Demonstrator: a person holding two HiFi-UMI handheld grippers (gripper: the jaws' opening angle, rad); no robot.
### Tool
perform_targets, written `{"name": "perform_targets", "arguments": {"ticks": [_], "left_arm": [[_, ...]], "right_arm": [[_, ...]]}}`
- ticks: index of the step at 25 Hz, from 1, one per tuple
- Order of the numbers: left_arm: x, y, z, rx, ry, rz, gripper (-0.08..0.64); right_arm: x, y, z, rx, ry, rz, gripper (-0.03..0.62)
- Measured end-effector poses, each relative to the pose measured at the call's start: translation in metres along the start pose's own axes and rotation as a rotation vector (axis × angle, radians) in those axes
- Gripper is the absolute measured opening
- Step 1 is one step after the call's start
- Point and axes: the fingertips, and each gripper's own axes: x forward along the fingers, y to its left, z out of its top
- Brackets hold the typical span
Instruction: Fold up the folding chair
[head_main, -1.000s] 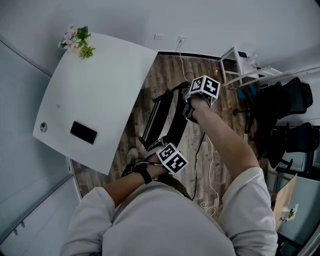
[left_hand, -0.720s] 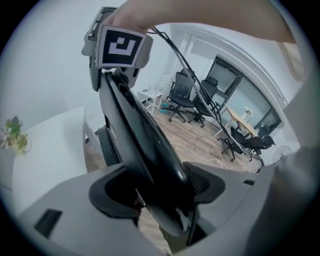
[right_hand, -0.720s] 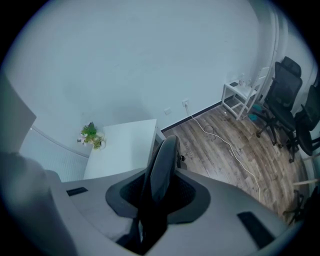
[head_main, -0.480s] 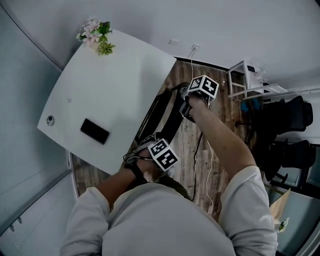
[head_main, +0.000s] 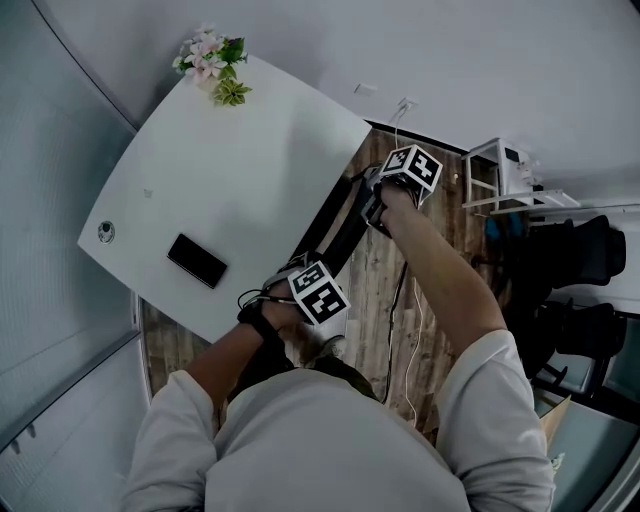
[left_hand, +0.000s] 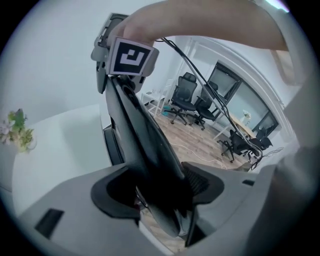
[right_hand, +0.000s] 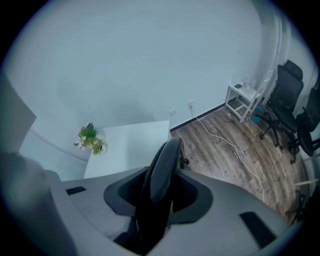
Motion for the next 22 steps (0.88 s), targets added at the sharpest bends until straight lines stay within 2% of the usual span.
{"name": "perform_targets", "arguments": {"ticks": [7, 15, 22], "left_arm": [[-0.005, 0.029, -0.002, -0.046, -0.016, 0.012, 0.263], [-0.012, 0.045, -0.006, -0.153, -0.063, 0.014, 0.235], [-0.012, 0.048, -0.009, -0.174, -0.094, 0.049, 0.249]], "right_arm": [[0.016, 0.018, 0.011, -0.023, 0.004, 0.042, 0.164], [0.024, 0.04, 0.01, -0.055, 0.014, 0.056, 0.178], [0.024, 0.052, 0.007, -0.084, -0.004, 0.14, 0.225]]}}
